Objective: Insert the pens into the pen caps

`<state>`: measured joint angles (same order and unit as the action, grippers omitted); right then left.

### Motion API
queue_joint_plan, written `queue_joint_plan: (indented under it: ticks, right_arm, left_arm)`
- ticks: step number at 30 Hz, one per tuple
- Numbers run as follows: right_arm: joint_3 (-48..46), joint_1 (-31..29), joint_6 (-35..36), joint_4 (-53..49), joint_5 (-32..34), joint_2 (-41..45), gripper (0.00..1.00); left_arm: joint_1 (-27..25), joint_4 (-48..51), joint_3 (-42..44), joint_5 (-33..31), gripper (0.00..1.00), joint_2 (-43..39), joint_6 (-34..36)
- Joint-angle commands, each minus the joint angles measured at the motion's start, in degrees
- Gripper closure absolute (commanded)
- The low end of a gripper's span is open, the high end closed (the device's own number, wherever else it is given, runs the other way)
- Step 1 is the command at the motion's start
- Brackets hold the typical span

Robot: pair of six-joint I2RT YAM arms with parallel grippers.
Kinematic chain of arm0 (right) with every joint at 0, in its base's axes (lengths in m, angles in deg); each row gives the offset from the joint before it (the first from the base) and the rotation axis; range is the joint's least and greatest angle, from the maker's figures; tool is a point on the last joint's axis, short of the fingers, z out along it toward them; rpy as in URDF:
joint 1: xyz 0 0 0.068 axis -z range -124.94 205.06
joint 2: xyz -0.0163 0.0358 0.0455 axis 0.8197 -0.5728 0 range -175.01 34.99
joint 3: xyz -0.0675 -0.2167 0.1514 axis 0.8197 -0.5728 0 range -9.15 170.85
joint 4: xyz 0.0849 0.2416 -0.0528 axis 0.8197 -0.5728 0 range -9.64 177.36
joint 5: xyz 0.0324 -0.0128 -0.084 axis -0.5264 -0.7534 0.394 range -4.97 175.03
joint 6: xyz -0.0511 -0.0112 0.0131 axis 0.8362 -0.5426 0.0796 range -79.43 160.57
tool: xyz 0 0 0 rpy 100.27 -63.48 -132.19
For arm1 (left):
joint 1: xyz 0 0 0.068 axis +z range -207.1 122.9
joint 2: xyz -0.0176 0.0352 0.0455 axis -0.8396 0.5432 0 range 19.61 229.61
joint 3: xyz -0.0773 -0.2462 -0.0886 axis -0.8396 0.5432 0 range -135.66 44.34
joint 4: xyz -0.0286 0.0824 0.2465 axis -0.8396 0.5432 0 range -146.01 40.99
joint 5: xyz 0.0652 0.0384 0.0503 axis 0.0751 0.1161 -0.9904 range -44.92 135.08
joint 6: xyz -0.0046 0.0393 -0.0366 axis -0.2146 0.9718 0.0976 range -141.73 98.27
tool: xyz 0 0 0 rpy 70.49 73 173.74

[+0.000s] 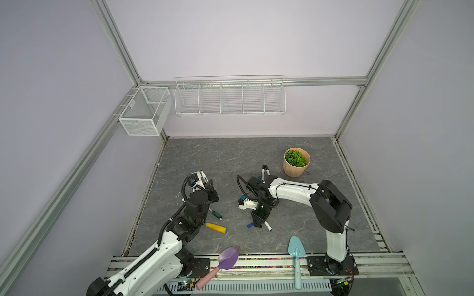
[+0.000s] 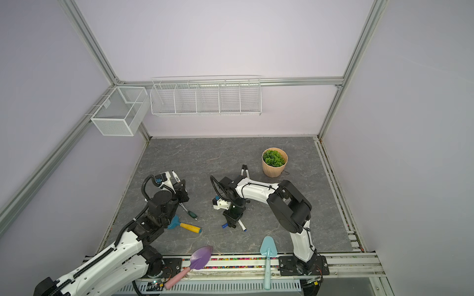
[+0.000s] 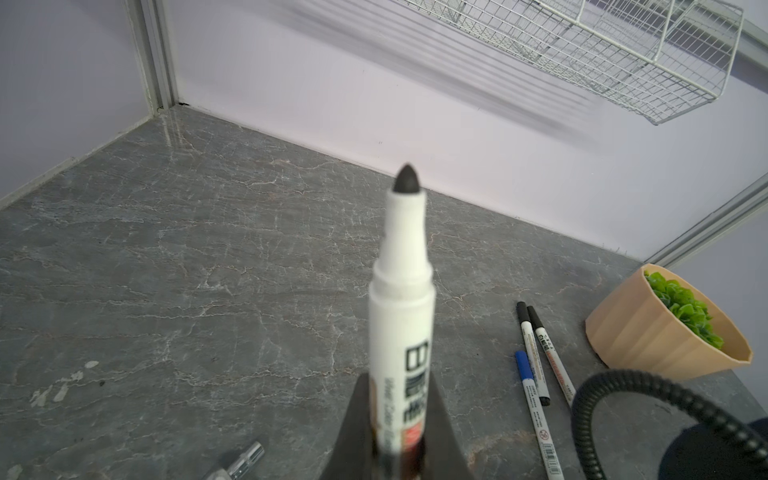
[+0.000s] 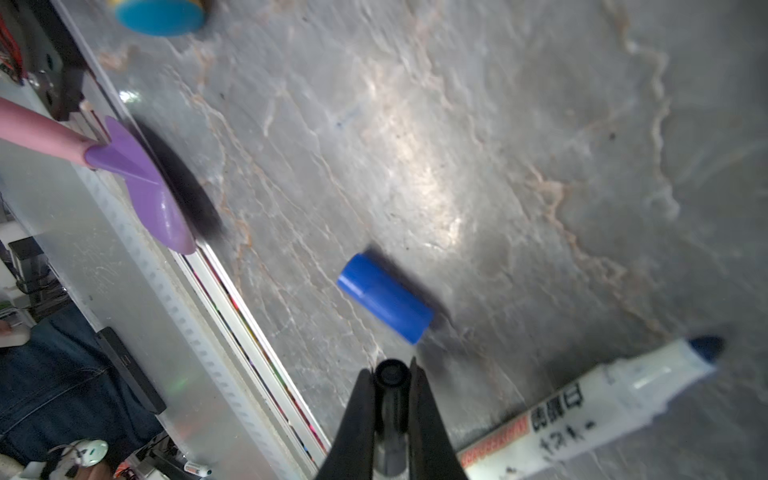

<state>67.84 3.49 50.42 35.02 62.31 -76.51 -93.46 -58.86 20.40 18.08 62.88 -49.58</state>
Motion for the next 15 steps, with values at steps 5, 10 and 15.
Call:
queue_joint_plan:
  ticks: [5, 10, 15]
  right_arm:
    - [5.68, -5.3, 0.6, 2.73, 0.03, -1.63, 0.93]
    - [10.17, -6.29, -1.54, 4.67, 0.88, -8.59, 0.93]
    - [10.25, -5.7, -3.83, 7.43, 6.62, -11.08, 0.93]
  left_arm:
    - [-0.58, 2.43, 2.47, -1.69, 1.0, -4.36, -5.18]
    - [-1.56, 5.24, 1.85, -3.39, 1.0, -6.18, -5.26]
    - [-2.53, 6.97, 2.1, -4.28, 1.0, -8.04, -5.85]
